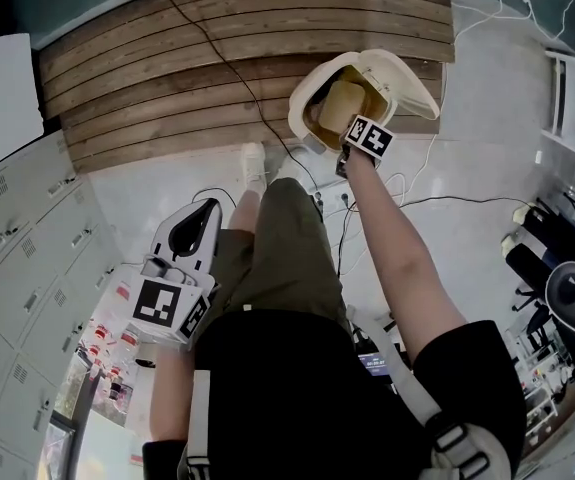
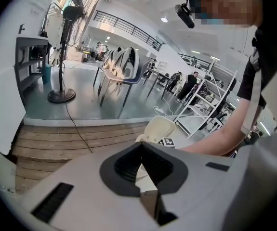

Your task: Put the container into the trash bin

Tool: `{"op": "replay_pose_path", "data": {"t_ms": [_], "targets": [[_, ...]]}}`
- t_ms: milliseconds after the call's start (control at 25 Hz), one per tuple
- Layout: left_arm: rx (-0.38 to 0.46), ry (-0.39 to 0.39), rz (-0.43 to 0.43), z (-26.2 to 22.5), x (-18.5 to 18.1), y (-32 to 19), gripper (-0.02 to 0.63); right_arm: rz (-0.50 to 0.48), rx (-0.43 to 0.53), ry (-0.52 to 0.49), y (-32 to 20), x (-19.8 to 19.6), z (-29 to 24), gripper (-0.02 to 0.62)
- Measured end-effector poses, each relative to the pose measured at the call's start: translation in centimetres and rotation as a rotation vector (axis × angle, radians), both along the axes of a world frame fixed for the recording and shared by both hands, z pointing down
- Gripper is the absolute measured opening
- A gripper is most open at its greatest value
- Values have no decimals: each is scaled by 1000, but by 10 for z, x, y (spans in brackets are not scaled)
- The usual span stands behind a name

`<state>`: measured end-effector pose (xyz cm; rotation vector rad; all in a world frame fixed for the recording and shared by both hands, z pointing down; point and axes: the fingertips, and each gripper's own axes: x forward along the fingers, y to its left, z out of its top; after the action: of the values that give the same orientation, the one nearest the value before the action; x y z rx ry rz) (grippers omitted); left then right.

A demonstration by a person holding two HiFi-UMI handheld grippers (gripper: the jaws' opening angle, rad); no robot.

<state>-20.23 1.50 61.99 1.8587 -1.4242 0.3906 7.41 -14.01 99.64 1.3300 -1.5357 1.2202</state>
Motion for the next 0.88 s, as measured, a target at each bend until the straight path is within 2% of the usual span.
{"op": "replay_pose_path", "data": {"t_ms": [200,360,480,880], "targets": [[-2,7,-3,1,0,0,8,8,9,-3,-2,0,-1,35],[-5,13,-2,2,1,0,8,14,10,-23,-2,-4,-1,93],[-1,17,0,1,2,-2,8,33,9,-32,-1,-4,-1,103],[24,32,-7,-4,-1,-10,8,51,22,-44,1,-1,-17,75]]}}
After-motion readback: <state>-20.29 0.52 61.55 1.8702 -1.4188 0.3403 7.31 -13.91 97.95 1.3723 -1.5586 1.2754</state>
